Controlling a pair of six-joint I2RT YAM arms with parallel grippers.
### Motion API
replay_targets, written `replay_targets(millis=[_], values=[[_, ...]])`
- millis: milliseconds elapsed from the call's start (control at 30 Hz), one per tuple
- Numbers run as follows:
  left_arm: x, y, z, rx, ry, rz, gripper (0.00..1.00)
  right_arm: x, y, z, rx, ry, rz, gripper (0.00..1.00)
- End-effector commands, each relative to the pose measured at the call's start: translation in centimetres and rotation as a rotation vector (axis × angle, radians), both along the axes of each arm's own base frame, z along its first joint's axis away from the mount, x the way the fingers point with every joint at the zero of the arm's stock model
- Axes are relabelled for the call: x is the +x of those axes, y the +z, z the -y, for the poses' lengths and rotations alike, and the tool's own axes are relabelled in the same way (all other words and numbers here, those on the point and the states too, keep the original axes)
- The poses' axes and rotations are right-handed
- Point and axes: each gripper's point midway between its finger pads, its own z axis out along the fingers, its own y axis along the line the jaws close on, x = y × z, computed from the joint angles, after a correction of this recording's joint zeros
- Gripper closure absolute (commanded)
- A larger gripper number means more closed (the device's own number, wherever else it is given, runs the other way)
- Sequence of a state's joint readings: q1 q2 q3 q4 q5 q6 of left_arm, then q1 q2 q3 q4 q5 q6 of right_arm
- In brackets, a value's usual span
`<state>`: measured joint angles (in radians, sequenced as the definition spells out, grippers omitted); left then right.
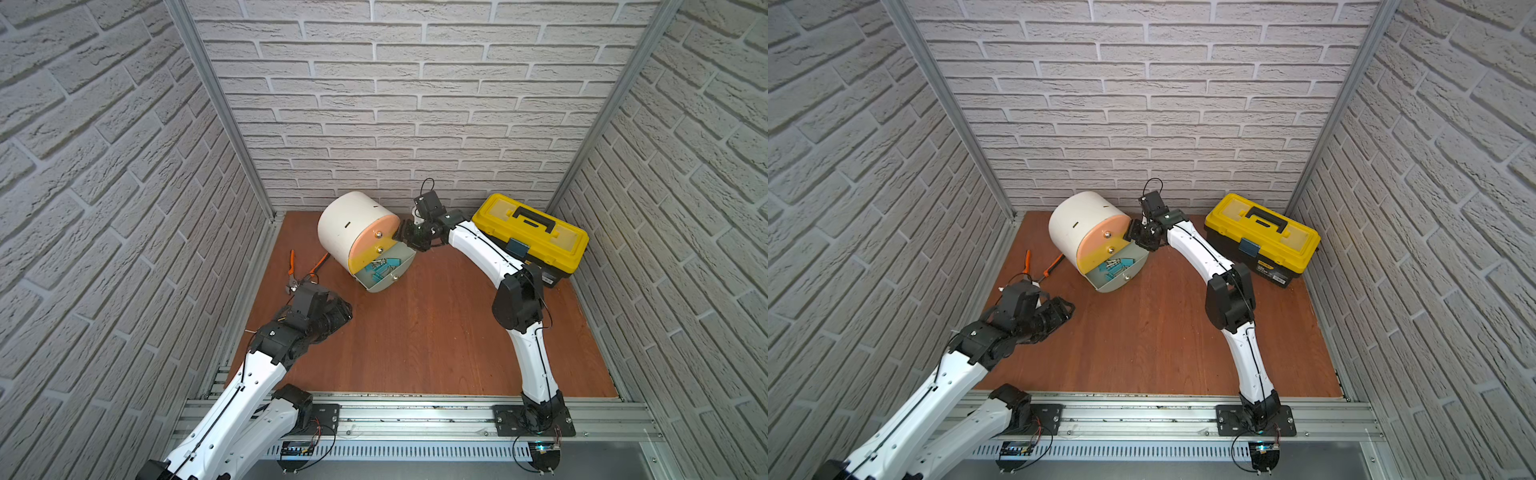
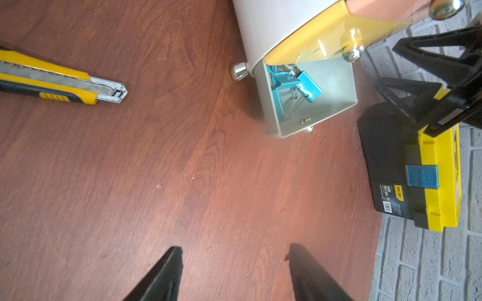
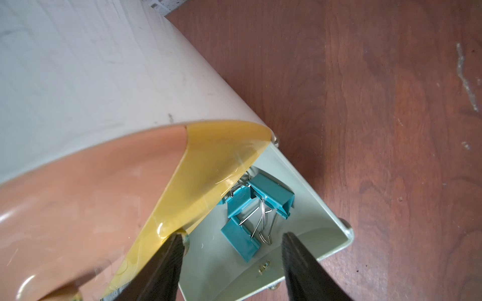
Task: Put the binder clips in the drawer according to color
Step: Place the binder clip in the drawer.
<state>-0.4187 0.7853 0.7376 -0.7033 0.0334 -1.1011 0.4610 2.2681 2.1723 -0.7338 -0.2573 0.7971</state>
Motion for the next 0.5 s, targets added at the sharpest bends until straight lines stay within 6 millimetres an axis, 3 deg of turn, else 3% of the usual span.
replay_targets(millis=[0,267,467], values=[[0.6,0.8,0.1,-0.006,-0.005,0.022,0.31,-0.8,2.9,-0.1,0.031,0.03,0.064,0.41],[1.6,1.1,0.4,-0.001,-0.019,0.02,0.31,-4.0,2.4,1.3,0.013,0.063,0.075,0.48],[2.2,1.0,0.2,-0.003,-0.01,0.015,0.31,-6.4,0.8,2.4,0.008,0.072,0.057,0.63]])
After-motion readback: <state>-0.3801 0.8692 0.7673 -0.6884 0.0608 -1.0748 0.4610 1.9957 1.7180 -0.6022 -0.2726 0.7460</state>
